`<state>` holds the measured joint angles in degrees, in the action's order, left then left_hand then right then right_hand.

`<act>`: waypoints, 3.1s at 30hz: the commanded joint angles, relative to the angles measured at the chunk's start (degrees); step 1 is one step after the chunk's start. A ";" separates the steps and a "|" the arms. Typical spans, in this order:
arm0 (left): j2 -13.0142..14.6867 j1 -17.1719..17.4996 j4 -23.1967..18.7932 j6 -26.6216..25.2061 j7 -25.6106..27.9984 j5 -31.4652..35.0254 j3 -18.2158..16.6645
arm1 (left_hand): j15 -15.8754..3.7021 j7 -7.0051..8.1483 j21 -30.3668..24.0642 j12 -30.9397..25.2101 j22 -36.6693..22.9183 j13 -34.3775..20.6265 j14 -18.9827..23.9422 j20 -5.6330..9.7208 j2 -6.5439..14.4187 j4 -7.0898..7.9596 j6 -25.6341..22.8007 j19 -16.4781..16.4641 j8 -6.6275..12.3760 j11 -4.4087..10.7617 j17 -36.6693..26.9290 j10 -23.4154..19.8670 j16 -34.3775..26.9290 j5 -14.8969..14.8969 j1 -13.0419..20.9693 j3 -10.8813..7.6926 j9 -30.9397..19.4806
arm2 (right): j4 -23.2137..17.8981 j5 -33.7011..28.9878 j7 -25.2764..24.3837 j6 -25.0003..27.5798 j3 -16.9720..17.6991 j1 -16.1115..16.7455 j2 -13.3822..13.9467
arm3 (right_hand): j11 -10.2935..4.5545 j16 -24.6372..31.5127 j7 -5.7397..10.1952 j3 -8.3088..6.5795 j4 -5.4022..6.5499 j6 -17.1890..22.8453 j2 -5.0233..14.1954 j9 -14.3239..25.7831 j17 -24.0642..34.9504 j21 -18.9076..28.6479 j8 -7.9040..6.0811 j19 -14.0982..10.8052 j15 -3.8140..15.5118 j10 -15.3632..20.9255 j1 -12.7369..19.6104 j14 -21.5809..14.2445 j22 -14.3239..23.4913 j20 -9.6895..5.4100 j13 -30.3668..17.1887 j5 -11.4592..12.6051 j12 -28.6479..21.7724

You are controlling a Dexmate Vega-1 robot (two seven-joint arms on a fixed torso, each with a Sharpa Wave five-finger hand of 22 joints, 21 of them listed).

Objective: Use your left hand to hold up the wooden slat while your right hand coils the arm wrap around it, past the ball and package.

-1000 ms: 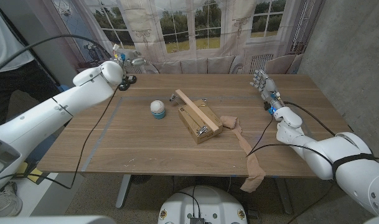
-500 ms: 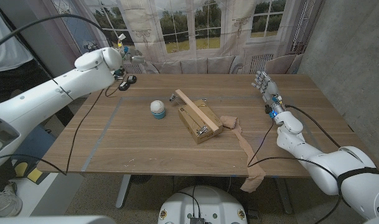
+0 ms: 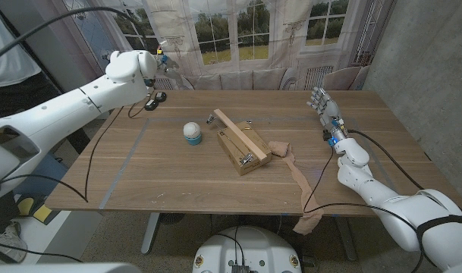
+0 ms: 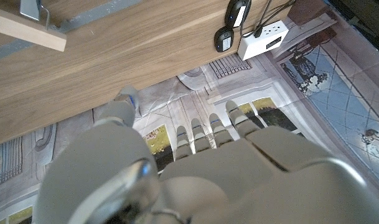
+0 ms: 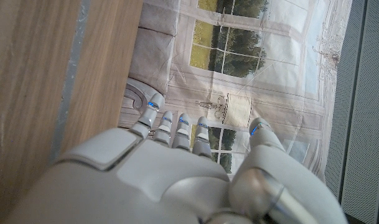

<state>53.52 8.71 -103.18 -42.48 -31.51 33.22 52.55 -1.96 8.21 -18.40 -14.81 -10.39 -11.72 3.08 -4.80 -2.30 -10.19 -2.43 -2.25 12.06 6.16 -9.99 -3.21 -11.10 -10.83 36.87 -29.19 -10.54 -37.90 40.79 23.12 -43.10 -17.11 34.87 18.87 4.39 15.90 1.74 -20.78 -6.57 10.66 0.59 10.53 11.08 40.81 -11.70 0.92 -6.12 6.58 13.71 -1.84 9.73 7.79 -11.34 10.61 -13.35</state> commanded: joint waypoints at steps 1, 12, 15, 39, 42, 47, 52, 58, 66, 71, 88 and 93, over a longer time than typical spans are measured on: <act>-6.09 -3.74 6.60 9.26 -7.38 8.29 2.82 | -0.51 0.85 0.17 0.10 -0.19 -0.22 -0.22 0.02 -0.81 0.00 0.22 -0.60 -0.12 0.73 -0.13 -0.06 0.29 -0.59 0.92 0.37 -0.31 | -3.76 -0.02 -3.18 0.54 -0.22 2.45 0.89 | 0.12 0.09 0.18 0.39 0.03 0.51 -0.09 0.33 0.27 -0.02 -0.13 -0.16 -0.24 0.43 0.17 -0.36 0.23 0.49 -0.17 -0.21 0.02; -9.44 -3.44 8.76 17.04 -9.99 11.34 1.89 | -0.57 0.35 0.66 0.28 -0.19 -0.26 -0.43 -0.32 -2.69 0.06 0.41 -0.94 -0.14 0.38 -0.12 -0.41 0.34 -1.68 3.48 1.34 -0.40 | -1.73 0.38 -2.58 0.14 -0.33 1.64 0.12 | 0.17 0.05 0.25 0.58 0.17 0.64 0.04 0.34 0.33 -0.26 -0.08 -0.27 -0.16 0.57 -0.10 -0.40 0.24 0.47 -0.19 -0.21 0.08; -10.42 -3.56 9.53 18.92 -11.13 11.77 1.90 | -0.41 0.26 0.81 0.39 -0.19 -0.27 -0.46 -0.48 -3.28 0.13 0.61 -0.91 -0.23 0.66 -0.12 -0.30 0.35 -1.93 3.83 1.71 -0.41 | -0.62 0.49 -2.03 -0.27 -0.33 1.07 -0.25 | 0.11 0.06 0.19 0.62 0.20 0.64 0.07 0.34 0.35 -0.32 -0.06 -0.29 -0.21 0.55 -0.16 -0.46 0.25 0.49 -0.19 -0.21 0.11; -15.38 -3.20 12.86 29.79 -13.41 13.73 2.18 | -0.70 0.01 1.30 0.35 -0.26 -0.37 0.22 -1.02 -5.79 0.71 0.86 -1.68 -0.37 0.42 -0.14 -1.20 0.10 -3.82 5.59 3.87 -0.52 | 3.07 1.58 -0.38 -1.59 0.42 0.17 -1.59 | 0.35 -0.05 -0.12 0.98 0.49 1.03 0.44 0.35 0.45 -0.85 -0.02 -0.54 -0.30 0.88 -0.72 -0.51 0.27 0.42 -0.22 -0.19 0.21; -15.83 -3.18 13.08 30.45 -13.80 13.95 2.39 | -0.78 -0.11 1.34 0.28 -0.26 -0.39 0.39 -1.09 -5.85 0.73 0.58 -1.82 -0.26 0.56 -0.14 -1.49 0.06 -4.14 5.99 4.02 -0.54 | 2.88 1.62 -0.41 -1.54 0.47 0.34 -1.53 | 0.39 -0.07 -0.10 1.01 0.51 1.02 0.47 0.35 0.46 -0.90 0.00 -0.57 -0.31 0.88 -0.76 -0.51 0.27 0.42 -0.23 -0.18 0.23; -16.49 -3.00 13.45 31.93 -13.93 14.13 2.81 | -0.71 -0.05 1.48 0.31 -0.27 -0.40 0.47 -1.53 -5.82 0.77 0.14 -1.79 -0.10 0.54 -0.14 -1.53 0.07 -4.53 6.53 4.18 -0.57 | 2.62 1.63 -0.56 -1.43 0.50 0.57 -1.47 | 0.45 -0.09 -0.10 1.08 0.53 1.04 0.51 0.35 0.46 -1.02 0.03 -0.57 -0.31 0.91 -0.83 -0.54 0.27 0.43 -0.23 -0.18 0.26; -17.00 -2.88 13.75 33.24 -14.26 14.04 3.07 | -0.04 0.27 1.80 0.46 -0.29 -0.43 0.33 -2.33 -5.84 0.87 0.17 -1.40 -0.14 0.57 -0.15 -1.33 0.17 -5.05 7.18 4.48 -0.62 | 2.52 1.61 -0.77 -1.41 0.53 0.68 -1.43 | 0.48 -0.12 -0.08 1.14 0.56 1.09 0.57 0.35 0.47 -1.11 0.04 -0.65 -0.30 0.94 -0.90 -0.55 0.28 0.42 -0.24 -0.17 0.29; -17.36 -2.89 13.88 34.46 -14.71 14.69 3.53 | 0.31 0.88 2.22 0.55 -0.31 -0.48 0.02 -2.81 -5.76 0.97 0.58 -0.91 -0.33 1.00 -0.18 -1.33 0.29 -5.68 8.05 4.83 -0.66 | 2.82 1.69 -0.70 -1.28 0.55 0.61 -1.56 | 0.43 -0.15 -0.07 1.18 0.58 1.10 0.64 0.35 0.47 -1.21 0.07 -0.68 -0.28 0.99 -0.94 -0.57 0.28 0.44 -0.24 -0.16 0.31; -17.57 -2.45 14.10 35.31 -15.19 15.98 4.13 | 0.31 1.18 2.23 0.60 -0.31 -0.57 -0.13 -3.12 -5.10 0.82 1.20 -1.82 -0.49 2.06 -0.21 -1.46 0.30 -6.76 10.36 4.87 -0.75 | 3.47 1.71 -0.53 -1.22 0.57 0.19 -1.75 | 0.53 -0.17 -0.09 1.28 0.62 1.15 0.76 0.35 0.48 -1.40 0.10 -0.75 -0.37 1.02 -1.05 -0.66 0.29 0.45 -0.25 -0.15 0.37; -17.91 -2.40 14.86 36.11 -15.62 16.34 4.45 | 0.05 1.27 2.19 0.65 -0.31 -0.63 -0.16 -3.07 -4.74 0.73 1.44 -2.32 -0.52 2.58 -0.22 -1.42 0.30 -7.29 11.55 4.80 -0.78 | 4.11 1.71 -0.29 -1.08 0.52 -0.29 -1.97 | 0.46 -0.17 -0.10 1.34 0.65 1.17 0.84 0.36 0.49 -1.50 0.13 -0.79 -0.33 1.00 -1.13 -0.73 0.29 0.45 -0.25 -0.15 0.42; -19.08 -2.10 18.62 38.64 -14.26 17.07 5.51 | -0.48 1.59 2.37 0.49 -0.31 -0.78 -0.20 -2.76 -3.91 0.85 0.60 -2.97 -0.09 2.81 -0.18 -1.98 0.30 -8.48 14.23 4.96 -0.93 | 5.03 1.18 -1.01 -0.99 0.26 -1.00 -2.45 | 0.62 -0.28 -0.25 1.55 0.70 1.38 1.02 0.36 0.50 -1.93 0.15 -0.85 -0.34 1.26 -1.33 -0.82 0.31 0.49 -0.27 -0.13 0.47; -19.42 -2.43 19.82 39.32 -14.05 16.93 5.88 | -0.73 1.53 2.38 0.47 -0.31 -0.82 -0.18 -2.57 -3.43 0.92 0.46 -3.22 -0.03 2.96 -0.17 -2.11 0.29 -8.77 14.98 4.91 -0.96 | 5.76 0.99 -1.19 -0.90 0.15 -1.55 -2.65 | 0.66 -0.31 -0.23 1.59 0.69 1.42 1.07 0.36 0.49 -2.04 0.16 -0.89 -0.38 1.27 -1.34 -0.84 0.31 0.50 -0.27 -0.11 0.50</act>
<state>34.93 6.53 -86.03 -4.76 -46.20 50.25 57.67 -1.83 9.74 -16.07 -14.33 -10.53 -12.42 2.77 -7.19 -5.84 -9.40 -1.53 -5.18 11.65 8.91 -9.98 -4.96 -10.81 -19.29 51.00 -24.30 -11.35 -33.11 42.27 22.47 -44.23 -16.74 34.10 16.57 5.11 15.67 1.32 -19.28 -6.01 11.68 1.71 10.79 11.31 38.96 -11.70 0.51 -6.12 7.30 12.59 -2.46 9.72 8.19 -11.31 10.64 -12.86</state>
